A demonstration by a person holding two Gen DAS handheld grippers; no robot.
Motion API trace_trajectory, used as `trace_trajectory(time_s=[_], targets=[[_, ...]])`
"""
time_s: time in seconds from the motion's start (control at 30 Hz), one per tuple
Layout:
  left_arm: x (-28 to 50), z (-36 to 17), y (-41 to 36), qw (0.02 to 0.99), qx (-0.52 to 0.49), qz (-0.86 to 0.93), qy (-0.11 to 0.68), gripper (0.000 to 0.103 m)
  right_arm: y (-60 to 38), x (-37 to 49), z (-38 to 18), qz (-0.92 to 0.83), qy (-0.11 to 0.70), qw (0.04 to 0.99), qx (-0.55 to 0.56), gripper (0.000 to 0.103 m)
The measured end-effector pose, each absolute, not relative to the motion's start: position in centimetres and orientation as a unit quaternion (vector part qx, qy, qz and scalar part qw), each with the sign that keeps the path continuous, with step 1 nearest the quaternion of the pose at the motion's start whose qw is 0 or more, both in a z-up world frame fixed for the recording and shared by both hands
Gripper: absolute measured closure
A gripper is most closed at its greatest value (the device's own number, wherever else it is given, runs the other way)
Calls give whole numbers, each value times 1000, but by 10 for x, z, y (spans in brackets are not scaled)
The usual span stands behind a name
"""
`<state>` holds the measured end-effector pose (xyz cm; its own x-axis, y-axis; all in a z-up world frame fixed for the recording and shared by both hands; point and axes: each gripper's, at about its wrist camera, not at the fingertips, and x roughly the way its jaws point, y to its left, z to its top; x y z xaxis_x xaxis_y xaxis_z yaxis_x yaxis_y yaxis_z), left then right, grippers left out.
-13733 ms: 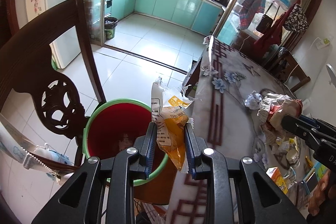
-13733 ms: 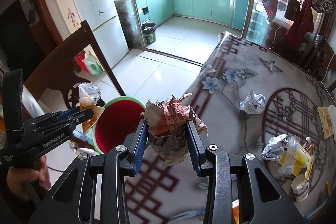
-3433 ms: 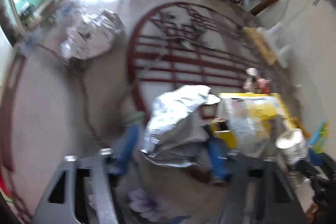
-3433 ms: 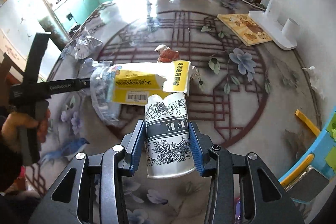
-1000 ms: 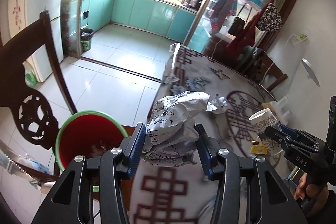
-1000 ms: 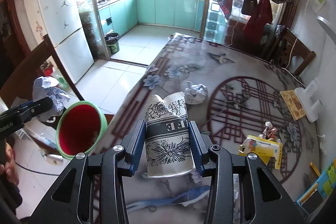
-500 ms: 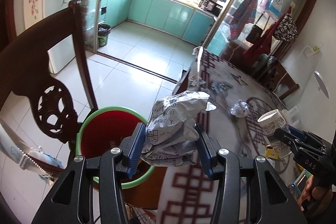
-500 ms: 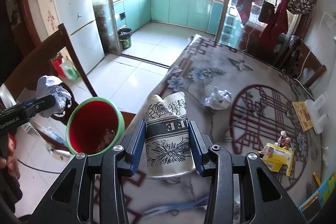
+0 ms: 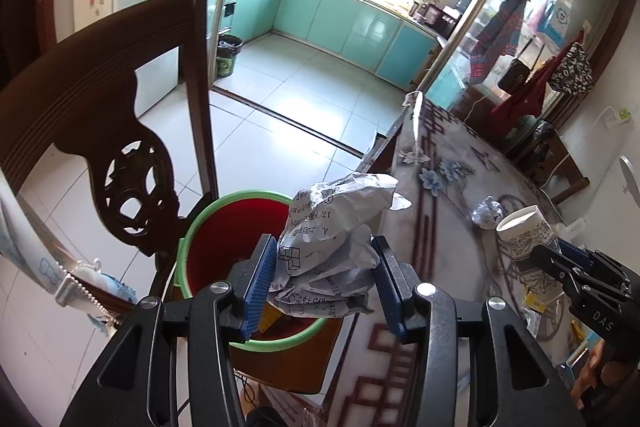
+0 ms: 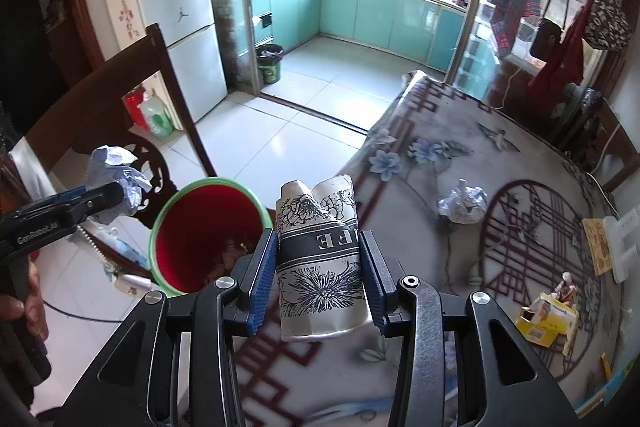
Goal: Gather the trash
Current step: 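Carry the paper cup and silver wrapper above the red bucket with both tools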
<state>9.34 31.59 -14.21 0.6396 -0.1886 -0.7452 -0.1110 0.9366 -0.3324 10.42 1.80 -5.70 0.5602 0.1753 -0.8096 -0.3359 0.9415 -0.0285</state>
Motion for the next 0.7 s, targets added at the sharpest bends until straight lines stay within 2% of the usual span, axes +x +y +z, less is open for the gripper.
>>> trace_trajectory(time_s=[0.7], targets=[[109,-183,338,867,-172,19,467,57,72,119,-83,210,471,853,-76,64]])
